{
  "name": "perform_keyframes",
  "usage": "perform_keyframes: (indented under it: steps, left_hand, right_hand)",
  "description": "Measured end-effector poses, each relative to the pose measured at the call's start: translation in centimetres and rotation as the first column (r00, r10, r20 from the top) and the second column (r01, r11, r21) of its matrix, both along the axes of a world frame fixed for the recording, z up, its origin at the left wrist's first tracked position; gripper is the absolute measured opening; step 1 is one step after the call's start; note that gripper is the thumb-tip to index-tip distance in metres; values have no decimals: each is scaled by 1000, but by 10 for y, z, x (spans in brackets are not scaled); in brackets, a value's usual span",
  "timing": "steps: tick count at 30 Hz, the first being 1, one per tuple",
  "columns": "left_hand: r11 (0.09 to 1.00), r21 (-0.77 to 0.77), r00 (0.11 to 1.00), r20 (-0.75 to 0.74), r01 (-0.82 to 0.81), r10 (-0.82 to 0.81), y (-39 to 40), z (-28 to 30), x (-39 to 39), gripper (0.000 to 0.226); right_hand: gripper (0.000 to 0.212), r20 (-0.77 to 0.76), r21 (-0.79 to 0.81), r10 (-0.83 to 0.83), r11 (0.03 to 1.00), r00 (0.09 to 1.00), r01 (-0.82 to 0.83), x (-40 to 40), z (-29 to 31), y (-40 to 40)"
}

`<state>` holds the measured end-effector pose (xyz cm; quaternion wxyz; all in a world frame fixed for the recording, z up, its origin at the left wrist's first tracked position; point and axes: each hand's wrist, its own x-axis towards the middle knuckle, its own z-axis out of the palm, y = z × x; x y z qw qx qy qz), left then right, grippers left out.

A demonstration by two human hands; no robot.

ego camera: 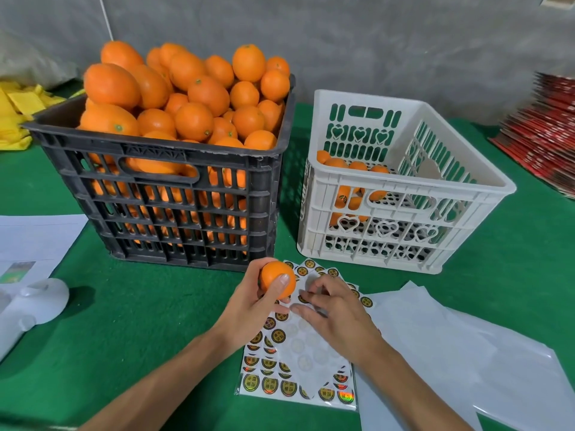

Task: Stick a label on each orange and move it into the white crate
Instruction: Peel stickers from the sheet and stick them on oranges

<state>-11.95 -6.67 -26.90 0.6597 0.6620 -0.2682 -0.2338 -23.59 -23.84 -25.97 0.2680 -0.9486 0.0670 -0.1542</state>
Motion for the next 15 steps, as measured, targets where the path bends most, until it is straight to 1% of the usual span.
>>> perform_keyframes:
  steps: [2, 3, 4, 5, 6, 8, 9, 10, 12, 15]
  left_hand:
    - [1000, 5, 1000, 9, 5, -5, 0, 0, -1, 58]
    - [1000, 10, 1000, 16, 10, -10, 1, 0, -1, 58]
    - [1000, 15, 1000, 22, 15, -15, 1, 0, -1, 57]
    - [1000, 24, 999, 28, 20, -20, 1, -1, 0, 56]
    - [999, 35, 999, 36, 23, -25, 1, -1, 0, 56]
    - [998, 58, 998, 50, 26, -29, 1, -3, 1, 56]
    - [997, 65, 998, 52, 28, -32, 2, -3, 2, 56]
    - [997, 70, 998, 51, 31, -35, 2, -4, 2, 56]
    - [996, 82, 998, 43, 31, -34, 2, -4, 2, 57]
    - [997, 70, 1000, 19, 15, -16, 0, 0, 1, 58]
  right_hand:
    - [33, 41, -99, 17, 995, 999, -13, 0, -2, 1]
    - [28, 64, -103, 10, 995, 998, -4, 0, -3, 2]
    - [25, 86, -71, -8, 997, 996, 14, 0, -4, 3]
    - [22, 98, 7, -40, 999, 994, 40, 0, -5, 5]
    - [18, 94, 122, -82, 990, 992, 71, 1, -6, 6]
    - [11, 36, 359, -155, 924, 987, 132, 5, -7, 5]
    - [8, 8, 433, -179, 887, 984, 158, 6, -8, 5]
    - [7, -12, 479, -194, 860, 981, 176, 7, -8, 4]
    - [13, -30, 526, -215, 827, 976, 198, 7, -6, 5]
    - [15, -8, 617, -316, 745, 949, 254, 8, 6, 5]
